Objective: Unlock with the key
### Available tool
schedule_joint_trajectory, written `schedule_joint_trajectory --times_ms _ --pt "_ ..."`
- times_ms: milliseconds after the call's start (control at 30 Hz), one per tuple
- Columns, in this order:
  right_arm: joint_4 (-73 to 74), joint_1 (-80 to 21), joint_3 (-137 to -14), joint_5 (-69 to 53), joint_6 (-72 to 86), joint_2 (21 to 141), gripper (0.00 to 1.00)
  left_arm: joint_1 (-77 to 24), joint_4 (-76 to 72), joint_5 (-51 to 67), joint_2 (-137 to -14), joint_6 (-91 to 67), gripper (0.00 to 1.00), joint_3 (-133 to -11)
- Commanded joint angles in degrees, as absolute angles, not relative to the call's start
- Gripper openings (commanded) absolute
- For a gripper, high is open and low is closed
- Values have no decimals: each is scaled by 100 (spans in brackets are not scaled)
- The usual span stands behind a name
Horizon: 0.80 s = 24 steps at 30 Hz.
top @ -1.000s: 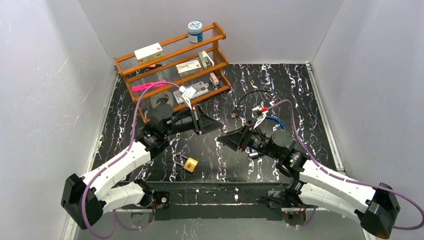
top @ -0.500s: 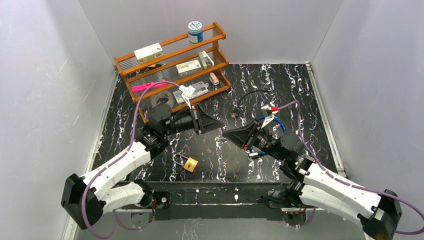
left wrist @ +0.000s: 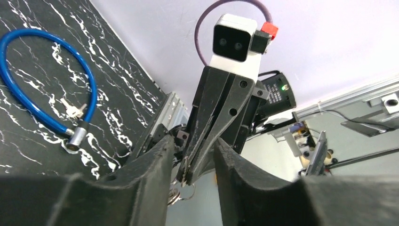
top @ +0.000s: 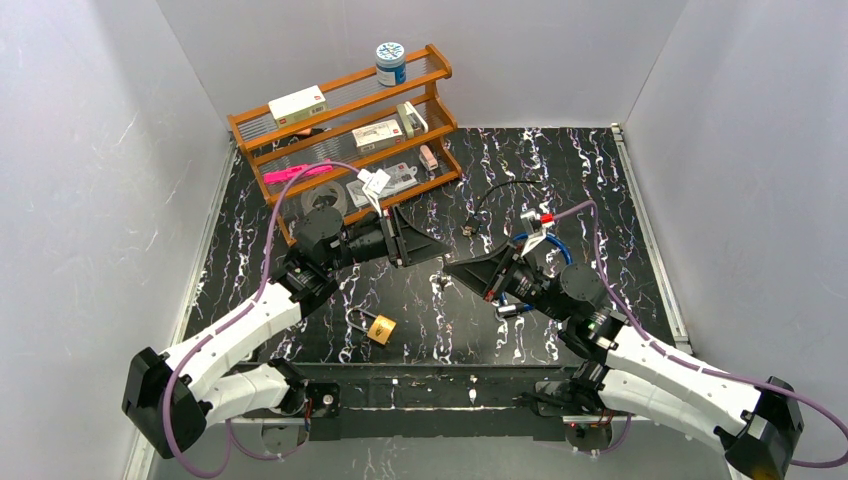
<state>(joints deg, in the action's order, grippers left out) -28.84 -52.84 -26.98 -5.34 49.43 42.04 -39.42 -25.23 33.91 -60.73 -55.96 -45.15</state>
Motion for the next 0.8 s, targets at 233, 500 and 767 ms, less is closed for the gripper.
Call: schedule_joint_trajectory --times_ms 233,500,767 --pt "-3035 -5260 -2833 -546 4474 3932 1 -3904 355 469 -5474 -4585 98 -5348" --pt "-2497 -5259 -3005 -505 4215 3929 1 -3902 3203 -2031 -5595 -5175 98 -5504" --pt "-1870 -5265 -2972 -156 3953 3850 1 -3897 4201 -1977 -5940 -6251 97 -4854"
